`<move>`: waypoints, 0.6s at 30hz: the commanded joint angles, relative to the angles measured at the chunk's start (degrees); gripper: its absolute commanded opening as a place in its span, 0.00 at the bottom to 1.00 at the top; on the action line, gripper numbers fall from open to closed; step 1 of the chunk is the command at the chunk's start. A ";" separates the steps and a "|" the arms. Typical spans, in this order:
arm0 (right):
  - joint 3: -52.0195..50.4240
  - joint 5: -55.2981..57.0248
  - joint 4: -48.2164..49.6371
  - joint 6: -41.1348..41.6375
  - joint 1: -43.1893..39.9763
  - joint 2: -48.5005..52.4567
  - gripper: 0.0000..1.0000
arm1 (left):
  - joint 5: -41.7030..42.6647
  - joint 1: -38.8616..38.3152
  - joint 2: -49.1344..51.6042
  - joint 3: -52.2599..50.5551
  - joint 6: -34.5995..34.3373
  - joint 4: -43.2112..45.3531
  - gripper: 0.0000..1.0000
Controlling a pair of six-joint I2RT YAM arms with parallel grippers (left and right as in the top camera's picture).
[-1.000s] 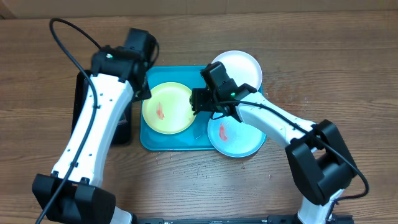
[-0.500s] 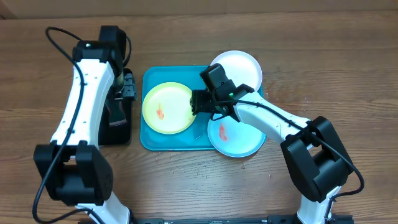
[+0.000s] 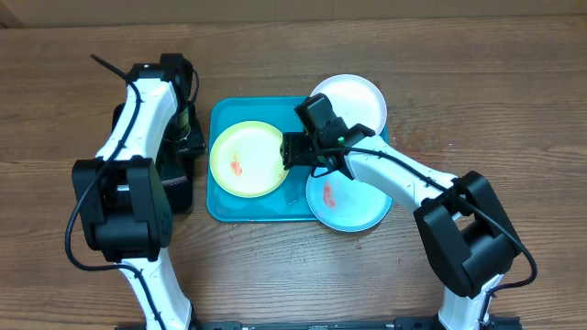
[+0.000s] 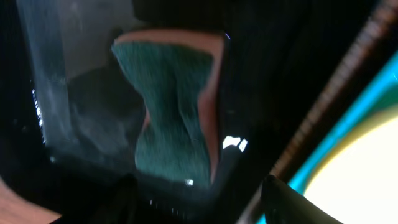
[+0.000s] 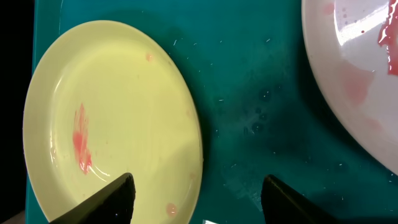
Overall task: Clean dirty plates on tray and stack at the side
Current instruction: 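Grasp the sponge with the left gripper and lift it from the black tray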
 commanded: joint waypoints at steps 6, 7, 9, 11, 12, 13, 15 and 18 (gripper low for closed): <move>1.75 0.33 0.37 -0.66 -0.09 0.57 0.67 | -1.62 3.67 2.56 0.00 -1.27 4.98 0.61; 1.75 0.33 0.37 -0.79 -0.09 0.57 0.67 | -1.60 4.11 2.56 0.00 -0.20 5.44 0.59; 1.75 0.35 0.39 -0.79 -0.09 0.57 0.67 | -0.94 5.46 2.56 -0.02 3.67 6.62 0.54; 1.75 0.35 0.42 -0.79 -0.09 0.57 0.67 | 0.87 5.88 2.56 -0.15 6.36 6.97 0.52; 1.75 0.35 0.42 -0.79 -0.09 0.57 0.67 | 2.23 6.01 2.56 -0.42 8.15 7.23 0.50; 1.75 0.35 0.42 -0.79 -0.09 0.57 0.67 | 3.28 6.10 2.56 -0.70 9.40 7.48 0.48; 1.73 0.35 0.46 -0.79 -0.09 0.57 0.67 | 4.83 6.10 2.56 -1.68 10.71 8.39 0.47; 1.75 0.35 0.50 -0.79 -0.09 0.57 0.67 | 8.26 6.08 2.56 -5.40 12.66 12.00 0.44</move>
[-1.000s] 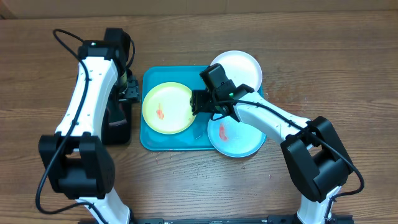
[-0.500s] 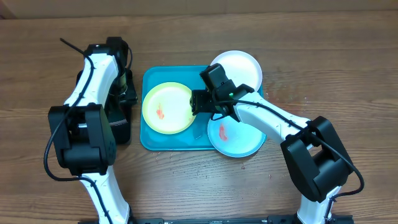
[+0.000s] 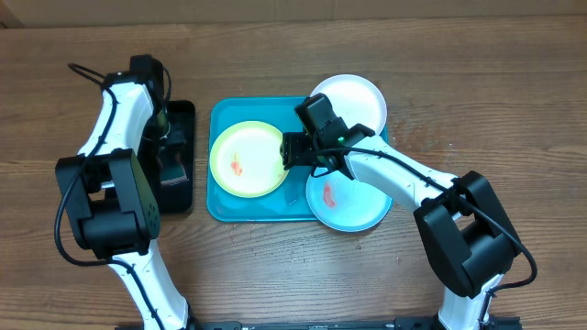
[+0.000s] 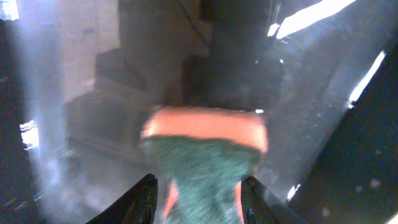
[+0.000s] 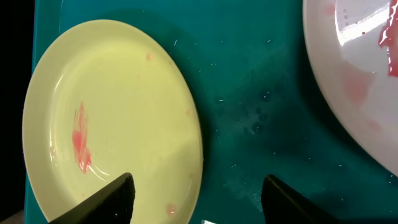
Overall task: Clean dirty plates on tray and stack at the side
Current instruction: 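Grasp the sponge with the left gripper and lift it from the black tray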
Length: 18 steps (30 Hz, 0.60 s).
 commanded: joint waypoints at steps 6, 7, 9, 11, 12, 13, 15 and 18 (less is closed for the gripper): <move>1.75 0.33 0.39 -0.39 -0.11 0.57 0.67 | 5.75 -0.11 0.61 -7.67 4.50 5.84 0.34; 1.75 0.33 0.42 -0.39 -0.11 0.57 0.67 | 5.75 -0.11 0.61 -7.65 4.50 5.84 0.28; 1.75 0.33 0.48 -0.39 -0.11 0.57 0.67 | 5.77 -0.11 0.59 -7.39 4.46 5.86 0.19; 1.75 0.33 0.50 -0.39 -0.11 0.57 0.67 | 5.77 -0.11 0.59 -6.93 4.44 5.73 0.11; 1.75 0.33 0.50 -0.39 -0.11 0.57 0.67 | 5.79 -0.13 0.59 -6.56 4.35 5.51 0.08; 1.75 0.33 0.50 -0.39 -0.11 0.57 0.67 | 5.81 -0.17 0.59 -5.84 4.20 4.85 0.05; 1.75 0.35 0.55 -0.39 -0.11 0.57 0.67 | 5.88 -0.17 0.59 -4.09 3.96 3.10 0.04; 1.75 0.33 0.66 -0.39 -0.11 0.57 0.67 | 6.03 -0.17 0.48 1.20 3.78 -1.75 0.04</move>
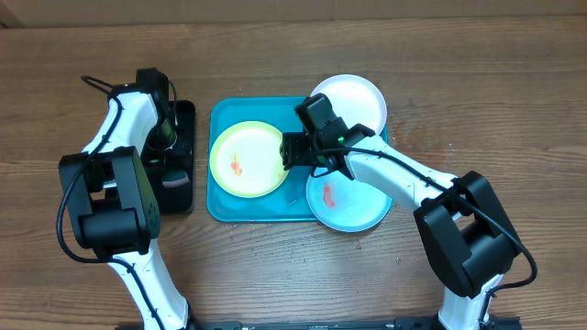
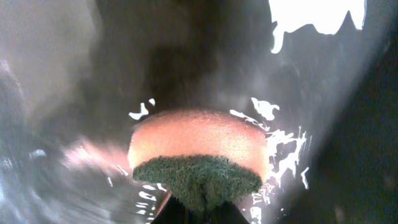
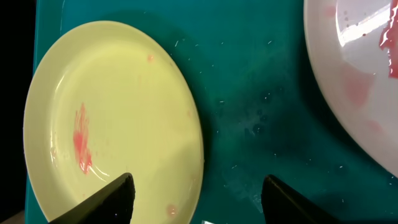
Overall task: Clean dirty plates on tray and stack at the side
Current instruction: 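Grasp the sponge with the left gripper and lift it from the black tray, then hold the yellow plate rim with the right gripper and scrub it with the sponge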
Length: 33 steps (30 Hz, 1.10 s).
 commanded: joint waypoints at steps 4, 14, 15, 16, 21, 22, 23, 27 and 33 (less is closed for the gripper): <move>1.75 0.35 0.46 -0.33 -0.09 0.57 0.65 | 3.48 -0.55 -0.44 12.66 -0.04 -9.25 0.04; 1.75 0.31 0.37 2.05 -0.09 1.53 0.59 | 7.34 -7.80 -10.75 19.78 -2.47 -14.05 0.04; 1.75 0.33 0.46 3.04 -0.09 2.01 0.58 | 7.34 -9.07 -11.45 19.78 -3.02 -14.23 0.04; 1.75 0.31 0.68 3.69 -0.09 2.56 0.57 | 7.30 -10.27 -11.82 19.78 -3.72 -14.47 0.04; 1.75 0.15 2.29 6.84 -0.09 4.22 0.49 | 6.25 -14.58 -11.54 17.70 -7.76 -13.31 0.04; 1.75 0.13 2.54 7.28 -0.09 4.33 0.47 | 5.29 -15.13 -11.50 16.87 -8.98 -12.79 0.04; 1.75 0.15 2.78 7.45 -0.09 4.46 0.44 | 4.57 -15.52 -11.47 16.20 -9.90 -12.33 0.04; 1.75 0.09 4.68 9.35 -0.09 5.84 0.37 | 4.26 -16.55 -11.39 12.26 -10.51 -9.81 0.04; 1.75 -0.33 5.46 10.64 -0.09 6.88 0.21 | 4.35 -17.25 -11.37 3.87 -9.99 -2.89 0.04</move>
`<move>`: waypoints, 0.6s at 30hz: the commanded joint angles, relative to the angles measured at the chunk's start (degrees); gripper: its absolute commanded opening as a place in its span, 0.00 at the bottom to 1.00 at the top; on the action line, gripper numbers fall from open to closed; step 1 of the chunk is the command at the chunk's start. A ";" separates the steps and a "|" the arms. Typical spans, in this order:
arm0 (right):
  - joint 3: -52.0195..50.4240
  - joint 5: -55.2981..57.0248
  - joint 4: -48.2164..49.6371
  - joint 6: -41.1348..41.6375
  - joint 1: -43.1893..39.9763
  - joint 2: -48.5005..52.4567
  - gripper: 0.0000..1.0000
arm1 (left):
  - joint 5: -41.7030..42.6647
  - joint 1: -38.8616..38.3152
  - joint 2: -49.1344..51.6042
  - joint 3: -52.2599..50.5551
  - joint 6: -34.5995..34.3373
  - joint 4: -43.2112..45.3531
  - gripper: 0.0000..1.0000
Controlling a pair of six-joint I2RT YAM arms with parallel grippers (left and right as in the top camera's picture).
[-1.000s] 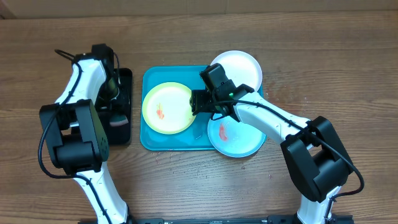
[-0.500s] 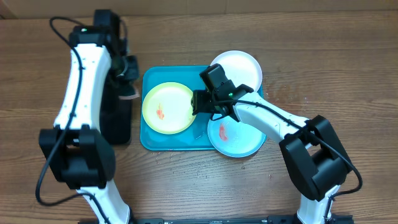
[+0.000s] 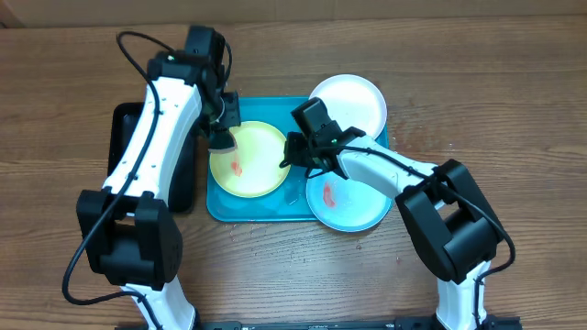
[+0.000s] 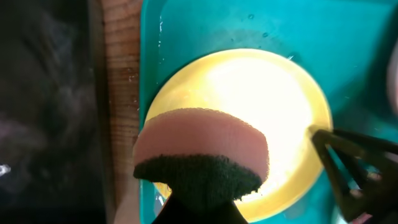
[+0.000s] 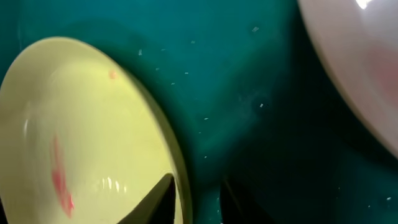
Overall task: Clean dirty plates on tray and stack at the side
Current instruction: 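Hold the yellow plate rim with the right gripper and scrub it with the sponge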
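Observation:
My left gripper (image 3: 220, 139) is shut on a pink sponge (image 4: 202, 149) with a dark green scrub face, held over the left rim of the yellow plate (image 3: 249, 165). That plate lies on the teal tray (image 3: 220, 207) and bears a red smear. My right gripper (image 5: 196, 190) is closed across the plate's right rim, one finger over the plate and one on the tray side. A white plate (image 3: 353, 206) with a red stain sits half on the tray's right edge.
A clean white plate (image 3: 353, 96) lies at the tray's back right corner. A black bin (image 3: 124, 128) stands left of the tray on the wooden table (image 3: 514, 110). The right finger (image 4: 348, 162) shows at the plate's edge in the left wrist view.
My left gripper has come out of the black bin with the sponge and now hangs over the yellow plate's left side. My right gripper has dropped lower and closed on the plate's right rim.
At first the left gripper held the sponge beside the bin while the right hung open over the tray. The sponge was then down inside the wet black bin at two moments, the right arm still. Now the sponge is over the yellow plate, whose rim the right gripper holds.

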 commanded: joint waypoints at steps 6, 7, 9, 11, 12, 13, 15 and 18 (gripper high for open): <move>1.53 -0.52 0.22 1.40 -0.11 1.11 0.07 | -0.83 -2.36 0.07 -15.02 1.75 14.95 0.04; 1.53 -0.70 0.24 1.38 -0.11 1.11 0.06 | -0.85 -2.54 0.07 -16.52 2.14 17.07 0.04; 1.53 -1.18 0.26 1.36 -0.11 1.11 0.06 | -1.01 -2.62 0.07 -19.52 2.73 21.31 0.04; 1.53 -1.36 0.24 1.36 -0.11 1.11 0.06 | -1.05 -2.62 0.09 -22.08 2.75 25.03 0.04; 1.53 -1.36 0.22 1.33 -0.11 1.11 0.06 | -1.05 -2.62 0.09 -23.50 2.75 27.04 0.04; 1.53 -1.33 0.22 1.33 -0.11 1.11 0.05 | -1.07 -2.60 0.09 -24.74 2.73 28.65 0.04; 1.53 -1.36 0.20 1.33 -0.11 1.11 0.06 | -1.49 -2.60 0.09 -26.64 2.67 30.53 0.04; 1.53 -1.60 0.17 1.11 -0.11 1.11 0.06 | -3.21 -2.60 0.09 -28.30 1.38 30.60 0.04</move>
